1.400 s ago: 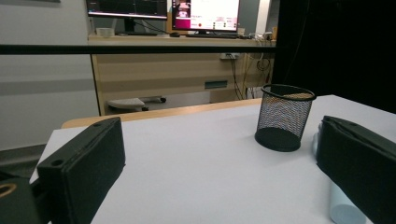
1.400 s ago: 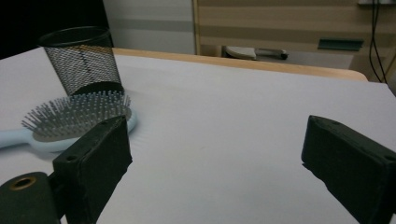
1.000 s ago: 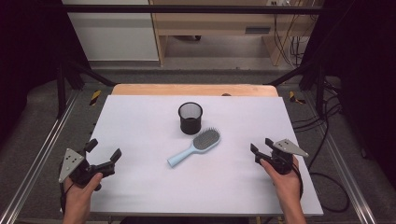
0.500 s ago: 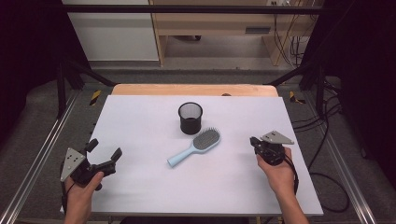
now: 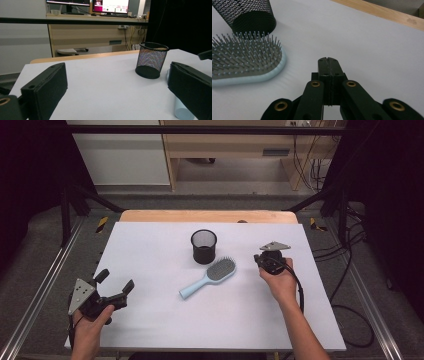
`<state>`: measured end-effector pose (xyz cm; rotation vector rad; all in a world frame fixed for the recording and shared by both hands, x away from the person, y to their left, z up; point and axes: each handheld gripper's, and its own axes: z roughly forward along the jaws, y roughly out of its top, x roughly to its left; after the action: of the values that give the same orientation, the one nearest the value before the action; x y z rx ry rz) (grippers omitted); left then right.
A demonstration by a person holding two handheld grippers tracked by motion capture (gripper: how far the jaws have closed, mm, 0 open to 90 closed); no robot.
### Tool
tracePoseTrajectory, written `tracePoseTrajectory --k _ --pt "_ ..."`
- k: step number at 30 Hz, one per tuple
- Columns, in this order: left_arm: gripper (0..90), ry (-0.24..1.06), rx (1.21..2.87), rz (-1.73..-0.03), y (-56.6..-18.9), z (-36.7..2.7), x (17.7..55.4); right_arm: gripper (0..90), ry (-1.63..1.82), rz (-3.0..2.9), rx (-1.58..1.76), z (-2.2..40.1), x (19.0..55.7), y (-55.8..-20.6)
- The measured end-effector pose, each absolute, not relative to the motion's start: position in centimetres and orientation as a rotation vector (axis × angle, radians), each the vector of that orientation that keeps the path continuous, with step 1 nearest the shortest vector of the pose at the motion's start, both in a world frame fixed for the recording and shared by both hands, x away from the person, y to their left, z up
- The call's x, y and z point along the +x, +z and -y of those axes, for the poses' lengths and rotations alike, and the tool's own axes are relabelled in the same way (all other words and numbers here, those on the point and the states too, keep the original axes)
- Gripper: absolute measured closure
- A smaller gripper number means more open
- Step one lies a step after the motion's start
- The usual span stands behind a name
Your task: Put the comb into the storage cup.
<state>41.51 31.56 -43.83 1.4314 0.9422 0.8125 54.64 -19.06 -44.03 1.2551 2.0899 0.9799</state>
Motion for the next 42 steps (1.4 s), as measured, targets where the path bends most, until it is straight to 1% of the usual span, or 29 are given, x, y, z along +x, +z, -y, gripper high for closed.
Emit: tracePoseTrajectory --k 4,8,21,26,35,42 --pt "2.6 0.807 1.437 -0.941 -43.8 -31.5 41.6 90.0 0.983 -2.093 1.257 18.4 55.4 -44.5" --pt "2.6 0.805 1.441 -0.938 -43.8 -31.4 41.6 90.0 1.007 -2.099 1.282 17.6 56.5 -45.7" --pt "2.6 0.792 1.458 -0.93 -43.9 -31.1 41.4 90.0 1.095 -2.168 1.261 15.0 57.7 -48.1" --pt "2.6 0.789 1.456 -0.93 -43.9 -31.1 41.4 90.0 1.115 -2.191 1.262 14.6 57.8 -48.7" --pt "2.6 0.791 1.464 -0.932 -43.9 -31.0 41.4 90.0 1.131 -2.218 1.25 14.3 57.5 -48.6" --pt "2.7 0.788 1.467 -0.931 -43.9 -30.9 41.3 90.0 1.154 -2.267 1.199 12.3 56.5 -48.6"
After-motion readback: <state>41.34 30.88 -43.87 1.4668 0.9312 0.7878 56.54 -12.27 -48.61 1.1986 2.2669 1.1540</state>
